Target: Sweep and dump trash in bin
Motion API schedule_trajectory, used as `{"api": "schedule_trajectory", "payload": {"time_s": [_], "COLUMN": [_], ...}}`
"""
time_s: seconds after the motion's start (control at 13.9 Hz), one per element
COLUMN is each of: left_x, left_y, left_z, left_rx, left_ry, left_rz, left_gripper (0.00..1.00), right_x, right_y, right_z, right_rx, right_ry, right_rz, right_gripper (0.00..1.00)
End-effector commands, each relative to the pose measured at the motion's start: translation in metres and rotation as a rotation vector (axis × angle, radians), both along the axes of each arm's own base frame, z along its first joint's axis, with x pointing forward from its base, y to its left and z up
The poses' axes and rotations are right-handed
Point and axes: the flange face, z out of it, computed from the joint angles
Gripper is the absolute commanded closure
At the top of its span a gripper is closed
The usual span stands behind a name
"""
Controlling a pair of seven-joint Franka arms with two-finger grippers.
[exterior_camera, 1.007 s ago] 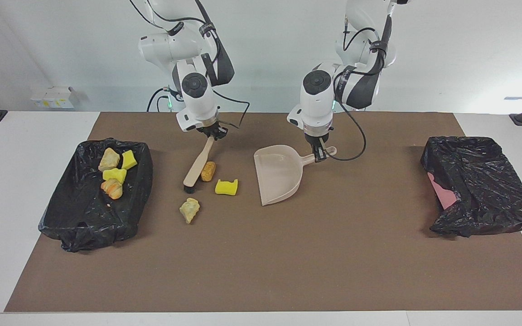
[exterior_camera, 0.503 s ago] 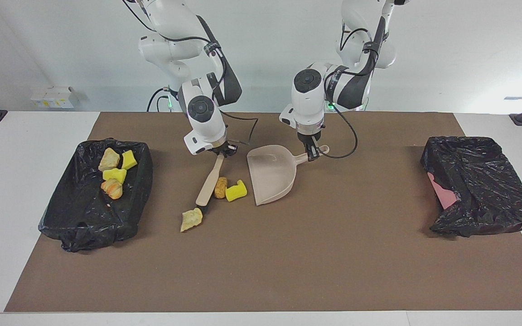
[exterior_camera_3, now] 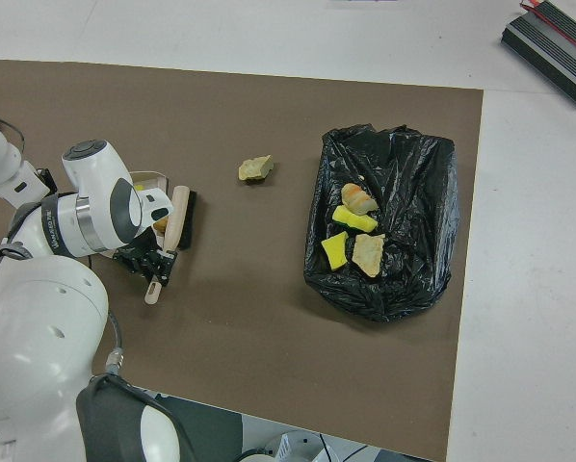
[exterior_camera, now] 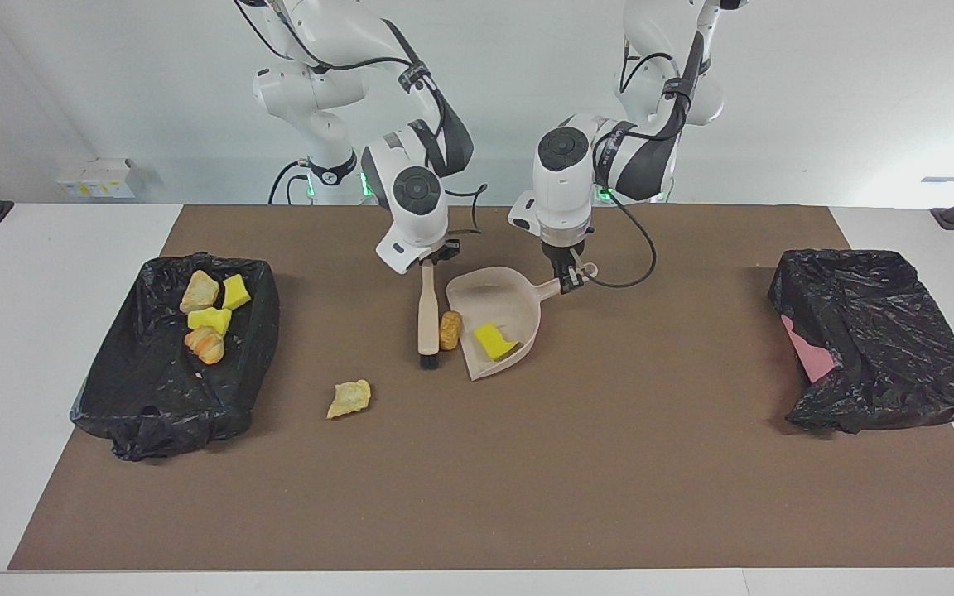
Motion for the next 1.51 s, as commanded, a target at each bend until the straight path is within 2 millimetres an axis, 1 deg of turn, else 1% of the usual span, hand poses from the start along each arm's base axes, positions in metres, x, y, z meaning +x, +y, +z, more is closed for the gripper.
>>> {"api": "schedule_trajectory", "payload": {"time_s": [0.0,0.07,0.22,0.36,0.43,0.5,0.58,0.72,0.79,0.86,0.93,1.01,1.08,1.15,1.22,1.37,1.44], "left_x": [-0.005,-0.004,-0.004,-0.003,-0.003,-0.004,-0.006,-0.008,-0.008,-0.008,-0.008,-0.009,-0.008,-0.007,-0.007,-0.011,-0.012], "left_y": [-0.002,-0.003,-0.003,-0.002,-0.002,-0.001,0.002,0.006,0.005,0.005,0.003,0.003,0.004,0.005,0.006,0.001,-0.001], "left_z": [-0.002,-0.001,-0.002,-0.001,-0.003,-0.005,-0.011,-0.014,-0.016,-0.015,-0.013,-0.008,-0.006,-0.006,-0.006,-0.005,-0.005], "left_rx": [-0.021,-0.026,-0.027,-0.034,-0.044,-0.049,-0.056,-0.078,-0.097,-0.107,-0.113,-0.12,-0.12,-0.12,-0.118,-0.116,-0.116], "left_ry": [-0.01,-0.012,-0.011,-0.013,-0.003,-0.003,-0.001,-0.013,-0.026,-0.037,-0.045,-0.053,-0.055,-0.055,-0.053,-0.055,-0.058], "left_rz": [0.034,0.035,0.036,0.04,0.048,0.051,0.053,0.06,0.068,0.07,0.069,0.069,0.072,0.077,0.086,0.121,0.142], "left_gripper": [1.0,1.0,1.0,1.0,1.0,1.0,1.0,1.0,1.0,1.0,1.0,1.0,1.0,1.0,1.0,1.0,1.0], "right_x": [-0.023,-0.018,0.001,0.02,0.031,0.039,0.051,0.091,0.11,0.121,0.133,0.139,0.152,0.168,0.172,0.175,0.175], "right_y": [0.021,0.023,0.024,0.015,0.006,-0.002,-0.018,-0.062,-0.084,-0.099,-0.111,-0.121,-0.138,-0.155,-0.163,-0.163,-0.163], "right_z": [0.014,0.024,0.048,0.061,0.062,0.06,0.06,0.057,0.059,0.053,0.046,0.034,0.031,0.035,0.033,0.013,0.009], "right_rx": [0.012,0.017,0.017,0.006,-0.027,-0.062,-0.095,-0.129,-0.141,-0.168,-0.207,-0.242,-0.264,-0.282,-0.298,-0.303,-0.301], "right_ry": [0.011,0.004,-0.016,-0.043,-0.07,-0.081,-0.096,-0.118,-0.119,-0.109,-0.114,-0.106,-0.113,-0.13,-0.133,-0.116,-0.109], "right_rz": [0.079,0.079,0.074,0.064,0.073,0.087,0.094,0.054,0.062,0.078,0.087,0.096,0.079,0.063,0.073,0.081,0.081], "right_gripper": [1.0,1.0,1.0,1.0,1.0,1.0,1.0,1.0,1.0,1.0,1.0,1.0,1.0,1.0,1.0,1.0,1.0]}}
